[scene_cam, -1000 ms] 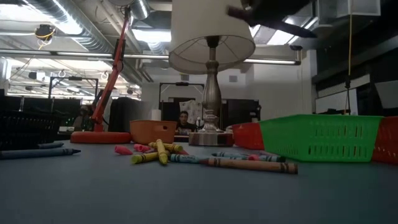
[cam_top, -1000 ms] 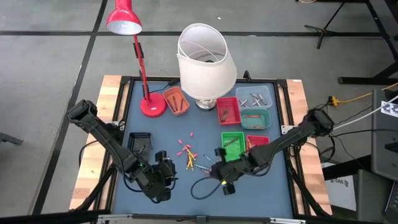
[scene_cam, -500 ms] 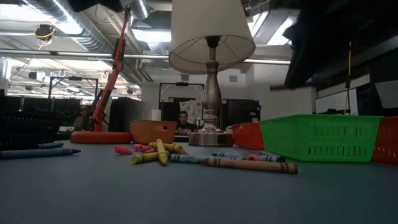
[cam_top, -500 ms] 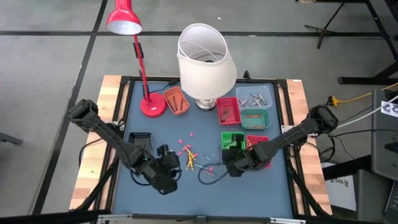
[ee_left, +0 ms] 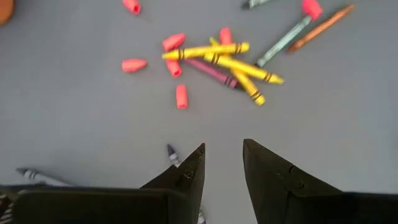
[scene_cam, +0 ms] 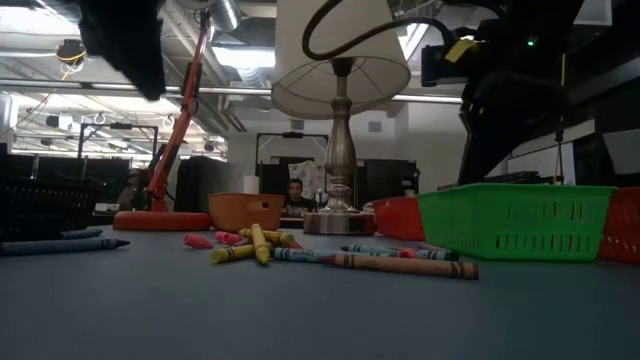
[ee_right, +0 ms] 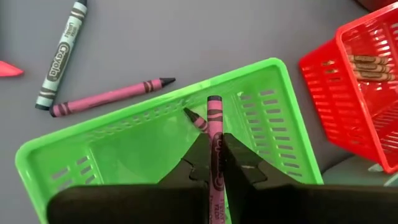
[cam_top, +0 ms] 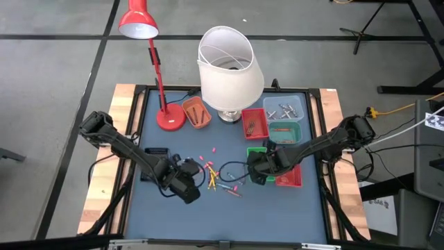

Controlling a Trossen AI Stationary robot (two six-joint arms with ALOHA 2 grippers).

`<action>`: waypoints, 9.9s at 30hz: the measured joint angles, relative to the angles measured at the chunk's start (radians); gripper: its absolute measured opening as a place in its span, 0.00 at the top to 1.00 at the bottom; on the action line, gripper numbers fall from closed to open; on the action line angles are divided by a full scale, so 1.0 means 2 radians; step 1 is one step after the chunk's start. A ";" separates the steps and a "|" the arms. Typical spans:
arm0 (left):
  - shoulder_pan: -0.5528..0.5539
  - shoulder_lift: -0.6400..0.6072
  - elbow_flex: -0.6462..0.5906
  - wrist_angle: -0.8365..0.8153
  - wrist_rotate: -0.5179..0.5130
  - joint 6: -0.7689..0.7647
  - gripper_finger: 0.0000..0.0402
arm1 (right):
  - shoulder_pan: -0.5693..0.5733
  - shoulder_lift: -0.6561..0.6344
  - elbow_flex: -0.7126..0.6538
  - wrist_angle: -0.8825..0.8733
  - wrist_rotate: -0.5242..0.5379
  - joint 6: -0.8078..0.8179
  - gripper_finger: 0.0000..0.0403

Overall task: Sort crayons
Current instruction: Put the violet crayon into the green bin, then put the blue crayon into the black bin, then put the brown crayon into the top dark orange bin

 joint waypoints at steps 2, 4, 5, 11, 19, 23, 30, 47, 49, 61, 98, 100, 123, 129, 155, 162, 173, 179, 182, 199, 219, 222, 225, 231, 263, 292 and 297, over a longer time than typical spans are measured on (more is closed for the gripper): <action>0.005 0.011 0.000 -0.002 0.018 0.000 0.77 | -0.003 0.000 0.000 0.001 -0.001 0.000 0.96; 0.010 0.023 0.000 -0.004 0.032 0.001 0.77 | -0.003 0.000 0.000 0.001 -0.001 0.000 0.96; 0.012 0.029 0.000 -0.005 0.038 0.003 0.77 | -0.003 0.000 0.000 0.001 -0.001 0.000 0.96; 0.028 0.062 0.000 -0.014 0.079 0.033 0.77 | -0.002 0.000 0.000 0.002 -0.001 0.000 0.84; 0.054 0.098 0.000 -0.027 0.108 0.070 0.77 | -0.002 0.000 0.000 0.004 -0.001 -0.002 0.68; 0.067 0.101 0.000 -0.030 0.111 0.070 0.77 | -0.002 0.000 0.000 0.011 -0.001 -0.002 0.67; 0.074 0.101 -0.003 -0.027 0.111 0.070 0.77 | -0.002 0.000 0.000 0.013 -0.001 -0.002 0.67; 0.074 0.100 -0.078 0.009 0.132 0.069 0.77 | -0.002 0.000 0.000 0.015 -0.001 -0.002 0.67; 0.074 0.100 -0.078 0.010 0.137 0.069 0.77 | -0.002 0.000 0.000 0.015 -0.001 -0.002 0.67; 0.074 0.102 -0.079 0.041 0.163 0.066 0.77 | -0.002 0.000 0.000 0.016 -0.001 -0.002 0.67; 0.021 0.100 -0.079 0.039 0.212 -0.026 0.77 | -0.001 0.000 0.000 0.027 -0.001 -0.002 0.67; 0.016 0.100 -0.079 0.039 0.212 -0.036 0.77 | -0.001 0.000 0.000 0.027 -0.001 -0.002 0.67; -0.053 0.078 -0.078 0.000 0.187 -0.208 0.77 | -0.001 0.000 0.000 0.049 -0.001 -0.002 0.67; -0.082 0.078 -0.078 -0.002 0.178 -0.264 0.77 | -0.001 0.000 0.000 0.049 -0.001 -0.002 0.67; -0.113 0.081 -0.140 0.059 0.115 -0.326 0.77 | -0.001 0.000 0.000 0.049 -0.001 -0.002 0.67; -0.113 0.081 -0.143 0.062 0.116 -0.323 0.77 | -0.001 0.000 0.000 0.049 -0.001 -0.002 0.67; -0.113 0.081 -0.144 0.066 0.108 -0.323 0.98 | -0.001 0.000 0.000 0.065 -0.001 -0.002 0.67; -0.113 0.084 -0.120 0.041 0.103 -0.312 0.98 | -0.001 0.000 0.000 0.113 -0.001 -0.002 0.67; -0.113 0.087 -0.101 0.025 0.096 -0.296 0.99 | -0.001 0.000 0.000 0.140 -0.001 -0.003 0.67; -0.107 0.053 0.019 -0.103 0.075 -0.284 0.99 | -0.001 0.000 0.000 0.224 -0.001 -0.003 0.67; -0.106 0.005 -0.037 -0.289 0.120 -0.353 0.99 | -0.001 0.029 0.000 0.335 -0.014 -0.002 0.67; -0.106 0.005 -0.055 -0.289 0.120 -0.353 0.99 | -0.001 0.032 0.000 0.338 -0.014 -0.002 0.67; -0.106 0.005 -0.071 -0.289 0.120 -0.353 0.97 | -0.001 0.037 0.000 0.335 -0.018 -0.002 0.67; -0.106 0.005 -0.077 -0.286 0.118 -0.353 0.88 | -0.001 0.046 0.002 0.334 -0.053 0.020 0.67; -0.106 0.005 -0.076 -0.227 -0.085 -0.354 0.78 | -0.002 0.047 0.055 0.252 -0.053 -0.023 0.67; -0.003 0.005 -0.076 0.161 -0.108 0.006 0.78 | -0.001 0.047 0.073 0.196 -0.054 -0.032 0.67; -0.001 0.005 -0.076 0.214 -0.102 0.054 0.78 | 0.011 0.047 0.073 0.197 -0.060 -0.030 0.67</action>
